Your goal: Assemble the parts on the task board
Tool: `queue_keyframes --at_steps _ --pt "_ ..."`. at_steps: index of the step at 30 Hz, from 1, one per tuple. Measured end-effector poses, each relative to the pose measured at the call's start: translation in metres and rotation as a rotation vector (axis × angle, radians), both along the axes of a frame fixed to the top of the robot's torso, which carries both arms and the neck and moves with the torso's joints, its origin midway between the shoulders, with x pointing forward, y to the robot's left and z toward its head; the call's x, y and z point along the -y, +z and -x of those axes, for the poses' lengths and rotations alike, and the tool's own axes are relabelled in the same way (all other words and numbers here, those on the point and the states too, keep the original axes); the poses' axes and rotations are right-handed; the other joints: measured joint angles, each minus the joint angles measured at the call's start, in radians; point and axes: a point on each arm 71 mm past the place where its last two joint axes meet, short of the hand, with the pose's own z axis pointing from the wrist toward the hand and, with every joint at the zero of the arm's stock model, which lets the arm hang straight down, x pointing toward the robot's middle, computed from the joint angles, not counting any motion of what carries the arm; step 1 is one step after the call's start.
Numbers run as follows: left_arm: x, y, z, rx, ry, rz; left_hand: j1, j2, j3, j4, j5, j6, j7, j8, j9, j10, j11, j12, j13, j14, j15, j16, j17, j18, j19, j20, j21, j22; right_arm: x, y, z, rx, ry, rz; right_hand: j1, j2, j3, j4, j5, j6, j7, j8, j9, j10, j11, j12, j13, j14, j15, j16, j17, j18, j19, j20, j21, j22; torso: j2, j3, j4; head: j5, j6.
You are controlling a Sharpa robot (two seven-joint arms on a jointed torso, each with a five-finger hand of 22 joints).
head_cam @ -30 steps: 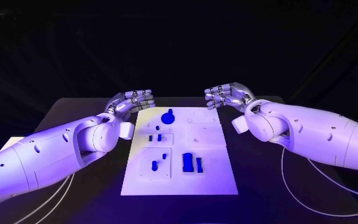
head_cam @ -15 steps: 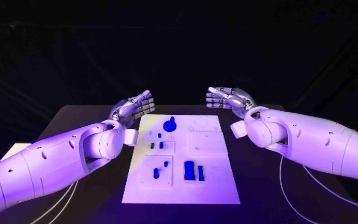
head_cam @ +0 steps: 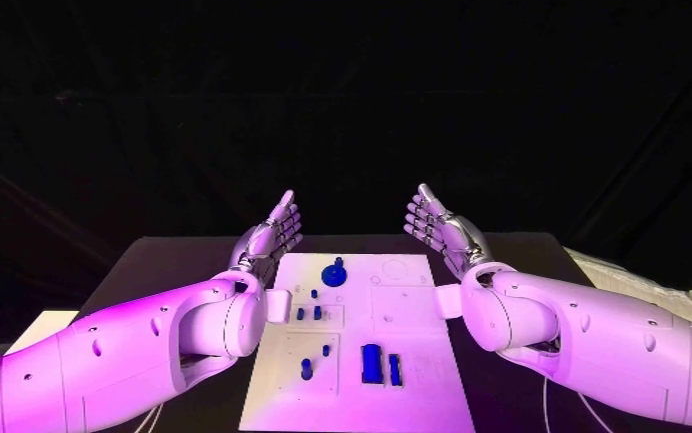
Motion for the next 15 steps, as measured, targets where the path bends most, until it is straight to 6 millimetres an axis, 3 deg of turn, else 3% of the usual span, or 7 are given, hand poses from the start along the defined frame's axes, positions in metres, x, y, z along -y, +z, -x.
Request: queue_keyframes --at_steps 2,3,4,6,9,15 --pt "0.0001 0.0009 0.0020 0.010 0.020 -0.016 -0.045 0.001 -0.013 -0.001 -0.003 -0.032 -0.011 0.000 -0.001 -0.034 -0.006 0.000 -0.001 -0.032 -0.004 -0.003 -0.003 -0.025 -0.027 -0.021 0.000 -0.013 -0.0007 0.0002 0.0024 0.002 -0.026 -0.002 -0.048 0.000 -0.006 0.002 -0.004 -0.035 -0.010 0.000 -0.002 -0.039 -0.001 0.000 -0.001 -0.040 -0.001 0.000 -0.008 -0.015 -0.038 -0.011 -0.026 -0.001 -0.001 0.0008 -0.0006 0.000 0.001" --pt "0.0001 0.0014 0.0028 0.015 0.030 -0.023 -0.064 0.001 -0.018 -0.001 -0.003 -0.046 -0.015 0.000 -0.001 -0.048 -0.009 0.000 -0.001 -0.046 -0.005 -0.003 -0.004 -0.025 -0.038 -0.032 0.000 -0.018 -0.0007 0.0002 0.0034 0.002 -0.038 -0.002 -0.066 0.000 -0.009 0.000 -0.008 -0.047 -0.013 0.000 -0.002 -0.053 -0.002 0.000 -0.001 -0.055 -0.001 0.000 -0.011 -0.016 -0.051 -0.014 -0.034 -0.001 -0.001 0.0008 -0.0007 0.000 0.001" --pt "-0.0001 0.0019 0.0036 0.021 0.040 -0.031 -0.081 0.001 -0.023 0.000 -0.003 -0.058 -0.018 0.000 -0.001 -0.061 -0.010 0.000 -0.001 -0.058 -0.005 -0.003 -0.004 -0.033 -0.048 -0.042 0.000 -0.023 -0.0006 0.0001 0.0043 0.003 -0.053 -0.002 -0.085 0.000 -0.009 -0.001 -0.008 -0.060 -0.016 0.000 -0.003 -0.069 -0.002 0.000 -0.001 -0.071 0.000 0.000 -0.013 -0.030 -0.066 -0.017 -0.042 -0.001 -0.001 0.0008 -0.0007 0.000 0.001" --pt "-0.0006 0.0026 0.0041 0.029 0.055 -0.043 -0.115 0.001 -0.029 -0.001 -0.003 -0.082 -0.023 0.000 -0.001 -0.087 -0.013 0.000 -0.001 -0.082 -0.008 -0.008 -0.004 -0.048 -0.067 -0.060 -0.004 -0.032 -0.0001 0.0002 0.0050 0.004 -0.071 -0.001 -0.118 0.000 -0.012 0.002 -0.008 -0.084 -0.020 0.000 -0.004 -0.096 -0.004 0.000 -0.002 -0.100 -0.001 0.000 -0.016 -0.032 -0.093 -0.022 -0.054 -0.001 -0.001 0.0013 -0.0008 0.000 0.001" --pt "-0.0018 0.0034 0.0041 0.039 0.072 -0.055 -0.159 0.002 -0.042 -0.001 -0.003 -0.115 -0.028 0.000 -0.001 -0.120 -0.016 0.000 -0.001 -0.113 -0.010 -0.008 -0.006 -0.048 -0.095 -0.074 -0.004 -0.045 0.0016 0.0005 0.0049 0.007 -0.094 0.002 -0.163 0.000 -0.015 -0.001 -0.014 -0.115 -0.025 -0.002 -0.004 -0.133 -0.005 0.000 -0.002 -0.137 -0.002 0.000 -0.020 -0.047 -0.127 -0.027 -0.065 -0.001 -0.001 0.0014 -0.0010 0.000 0.001" --pt "-0.0030 0.0042 0.0040 0.051 0.088 -0.070 -0.236 0.002 -0.101 -0.001 -0.003 -0.169 -0.033 0.000 -0.001 -0.179 -0.018 0.000 -0.002 -0.168 -0.011 -0.008 -0.006 -0.064 -0.143 -0.089 -0.004 -0.102 0.0034 0.0007 0.0049 0.009 -0.118 0.004 -0.238 -0.001 -0.018 0.001 -0.014 -0.169 -0.030 -0.004 -0.005 -0.195 -0.006 0.000 -0.003 -0.201 -0.002 0.000 -0.022 -0.047 -0.186 -0.031 -0.072 -0.001 -0.001 0.0017 -0.0010 0.000 0.001"
